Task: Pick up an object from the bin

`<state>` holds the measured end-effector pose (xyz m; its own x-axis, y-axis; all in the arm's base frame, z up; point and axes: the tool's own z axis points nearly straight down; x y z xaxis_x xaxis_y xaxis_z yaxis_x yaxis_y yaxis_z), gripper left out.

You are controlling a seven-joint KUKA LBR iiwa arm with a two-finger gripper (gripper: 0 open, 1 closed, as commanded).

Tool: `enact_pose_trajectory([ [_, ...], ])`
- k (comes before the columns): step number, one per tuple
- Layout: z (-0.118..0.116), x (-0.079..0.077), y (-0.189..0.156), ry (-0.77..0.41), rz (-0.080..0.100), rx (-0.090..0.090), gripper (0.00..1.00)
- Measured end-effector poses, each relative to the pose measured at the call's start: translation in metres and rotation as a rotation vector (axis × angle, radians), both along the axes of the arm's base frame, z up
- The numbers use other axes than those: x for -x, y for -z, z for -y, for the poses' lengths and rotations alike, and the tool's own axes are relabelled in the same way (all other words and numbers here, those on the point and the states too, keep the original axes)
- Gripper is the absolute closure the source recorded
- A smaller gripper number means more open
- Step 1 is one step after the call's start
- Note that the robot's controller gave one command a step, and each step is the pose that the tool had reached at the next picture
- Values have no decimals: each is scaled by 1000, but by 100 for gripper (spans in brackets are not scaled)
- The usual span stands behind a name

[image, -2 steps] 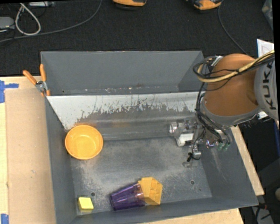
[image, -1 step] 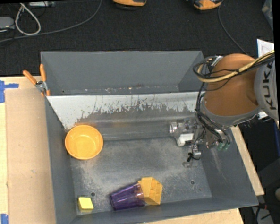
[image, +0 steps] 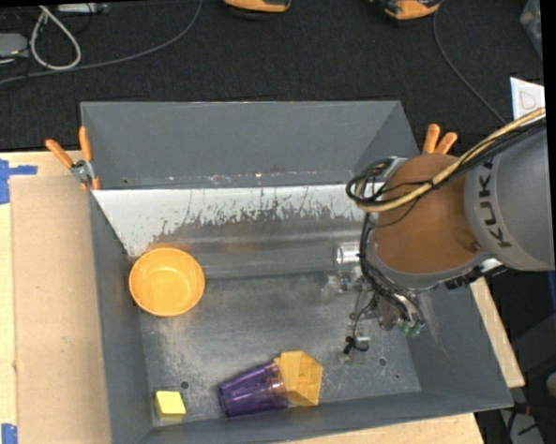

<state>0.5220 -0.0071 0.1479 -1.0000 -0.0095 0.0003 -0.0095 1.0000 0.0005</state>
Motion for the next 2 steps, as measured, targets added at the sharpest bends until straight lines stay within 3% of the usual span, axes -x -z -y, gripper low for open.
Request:
enact_pose_trajectory([
  [1,-23,21,14,26,-6,1,0],
  [2,-32,26,7,4,5,-2,0],
])
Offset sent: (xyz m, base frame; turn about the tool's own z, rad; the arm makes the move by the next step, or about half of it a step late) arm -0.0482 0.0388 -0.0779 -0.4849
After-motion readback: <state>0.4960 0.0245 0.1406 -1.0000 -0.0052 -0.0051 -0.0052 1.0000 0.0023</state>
